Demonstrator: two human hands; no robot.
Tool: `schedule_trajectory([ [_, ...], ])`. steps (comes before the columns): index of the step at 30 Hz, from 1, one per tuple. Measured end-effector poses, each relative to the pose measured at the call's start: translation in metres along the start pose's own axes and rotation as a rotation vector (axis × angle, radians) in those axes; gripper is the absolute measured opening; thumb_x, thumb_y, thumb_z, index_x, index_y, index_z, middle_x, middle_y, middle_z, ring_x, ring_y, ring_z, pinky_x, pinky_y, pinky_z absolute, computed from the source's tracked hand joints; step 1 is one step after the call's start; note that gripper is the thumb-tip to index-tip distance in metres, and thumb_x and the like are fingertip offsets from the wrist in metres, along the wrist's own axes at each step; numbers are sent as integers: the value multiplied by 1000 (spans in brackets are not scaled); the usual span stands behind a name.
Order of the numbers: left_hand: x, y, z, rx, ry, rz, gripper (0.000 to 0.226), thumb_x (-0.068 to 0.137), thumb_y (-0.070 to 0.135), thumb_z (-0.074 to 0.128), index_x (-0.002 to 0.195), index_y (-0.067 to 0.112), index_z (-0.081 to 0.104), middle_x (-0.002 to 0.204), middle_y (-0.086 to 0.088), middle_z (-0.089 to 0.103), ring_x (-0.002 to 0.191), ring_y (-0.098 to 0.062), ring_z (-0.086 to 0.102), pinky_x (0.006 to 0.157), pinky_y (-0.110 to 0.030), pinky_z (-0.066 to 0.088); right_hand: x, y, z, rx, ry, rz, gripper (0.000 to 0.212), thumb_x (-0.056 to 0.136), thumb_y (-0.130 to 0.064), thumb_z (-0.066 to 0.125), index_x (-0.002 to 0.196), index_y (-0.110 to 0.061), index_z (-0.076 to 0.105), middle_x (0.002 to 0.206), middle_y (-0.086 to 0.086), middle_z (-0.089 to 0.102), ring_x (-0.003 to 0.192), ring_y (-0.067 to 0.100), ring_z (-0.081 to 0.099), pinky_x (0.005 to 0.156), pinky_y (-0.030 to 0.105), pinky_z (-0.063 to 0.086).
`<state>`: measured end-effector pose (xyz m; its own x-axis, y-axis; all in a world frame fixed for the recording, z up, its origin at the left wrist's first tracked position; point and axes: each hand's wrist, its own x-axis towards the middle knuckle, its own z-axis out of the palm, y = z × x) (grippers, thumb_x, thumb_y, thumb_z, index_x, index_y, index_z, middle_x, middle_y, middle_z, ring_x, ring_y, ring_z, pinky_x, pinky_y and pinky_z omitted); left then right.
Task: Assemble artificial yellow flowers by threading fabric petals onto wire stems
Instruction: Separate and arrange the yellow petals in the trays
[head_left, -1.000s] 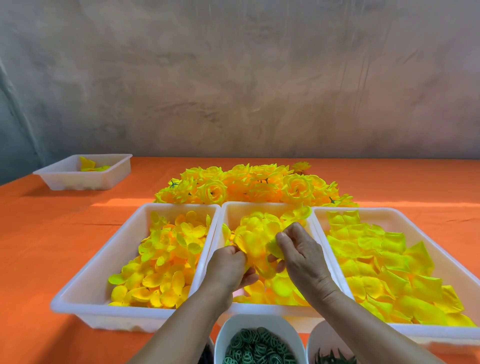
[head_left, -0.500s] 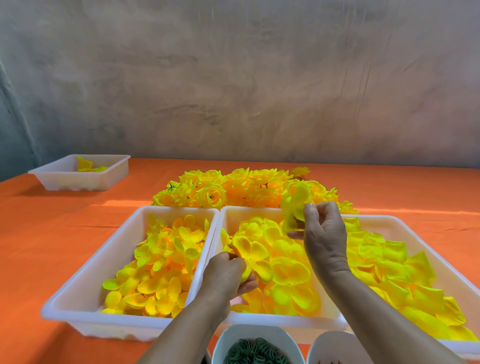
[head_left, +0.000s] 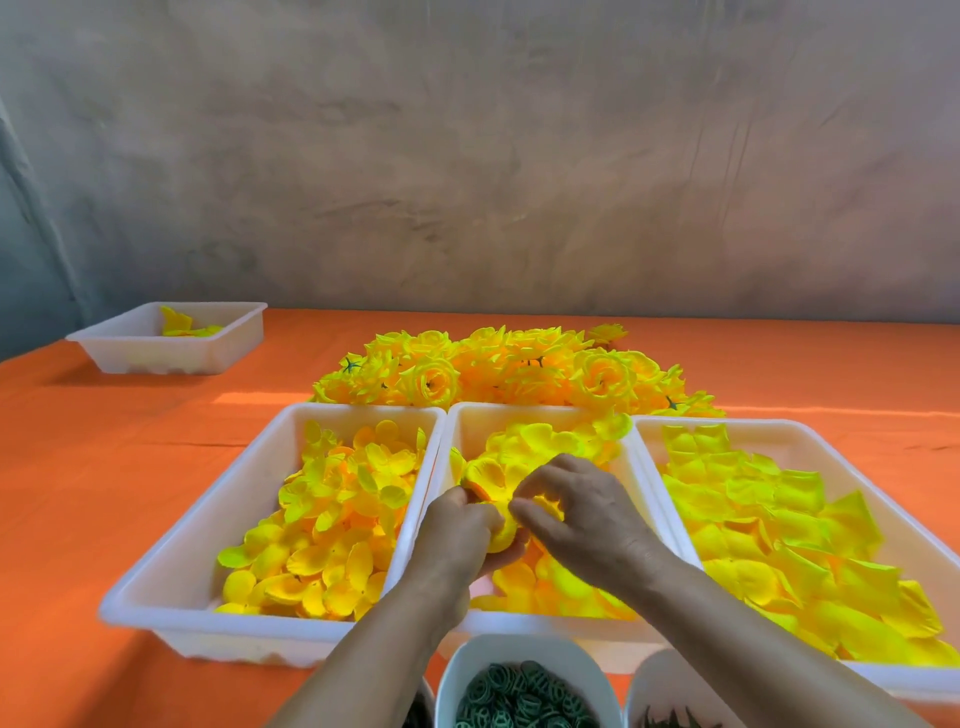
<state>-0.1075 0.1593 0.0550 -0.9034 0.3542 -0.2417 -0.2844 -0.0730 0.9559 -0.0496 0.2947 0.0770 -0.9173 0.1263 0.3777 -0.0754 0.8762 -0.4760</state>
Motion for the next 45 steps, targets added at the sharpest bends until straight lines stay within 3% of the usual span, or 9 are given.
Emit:
schedule_trajectory([
  [5,0,2,-1,18,2,-34,18,83,-1,46,83,3,64,81,-17,59,76,-30,60,66,-36,56,-20,-1,8,-50,-87,-104,29,88,-49,59,111,-33,64,105,-12,54,106,12,47,88,27,41],
  [9,-3,3,0,66,-34,-21,24,90,8,44,99,-4,64,86,-20,61,80,-30,61,75,-41,57,-24,0,10,-101,-54,-171,31,92,-48,55,114,-29,65,106,-7,56,105,16,50,87,27,43],
  [14,-7,6,1,-13,-57,-45,20,97,16,45,86,8,60,80,-17,64,71,-25,64,63,-34,57,-26,-1,10,-77,-1,-191,33,95,-41,45,115,-25,66,104,-3,60,101,19,54,83,33,46],
  [18,-9,7,0,-26,-77,-46,22,98,18,47,92,5,62,81,-17,68,71,-24,68,64,-33,58,-26,-4,9,-80,47,-219,33,97,-36,42,107,-19,68,100,0,62,94,22,56,75,37,49],
  [21,-10,8,0,-38,-85,-33,22,98,19,47,95,5,64,82,-17,68,72,-24,68,64,-33,57,-27,-4,9,-92,53,-243,28,97,-34,46,106,-17,67,102,1,62,95,24,57,73,38,51],
  [25,-10,9,-1,-1,-100,-10,27,97,14,45,101,1,68,85,-16,69,71,-21,67,62,-31,56,-26,-4,9,-100,10,-193,35,95,-46,44,114,-24,63,104,-4,58,99,18,53,80,32,46],
  [31,-13,10,1,43,-145,17,31,100,15,42,108,17,72,102,-19,74,82,-26,72,71,-36,59,-23,-1,7,-84,-30,-168,26,95,-45,54,107,-24,65,104,-7,56,99,13,50,82,22,40],
  [40,-14,10,1,17,-195,28,31,99,10,43,106,17,72,89,-9,75,72,-19,72,69,-35,59,-23,-1,5,-42,-40,-166,20,96,-34,56,96,-16,64,99,-4,57,96,14,47,79,29,41],
  [45,-14,10,1,20,-196,27,28,101,13,44,108,16,71,91,-9,76,77,-21,74,69,-35,59,-22,-1,5,-18,-19,-161,18,98,-28,52,93,-12,61,95,-1,57,90,15,47,76,31,41],
])
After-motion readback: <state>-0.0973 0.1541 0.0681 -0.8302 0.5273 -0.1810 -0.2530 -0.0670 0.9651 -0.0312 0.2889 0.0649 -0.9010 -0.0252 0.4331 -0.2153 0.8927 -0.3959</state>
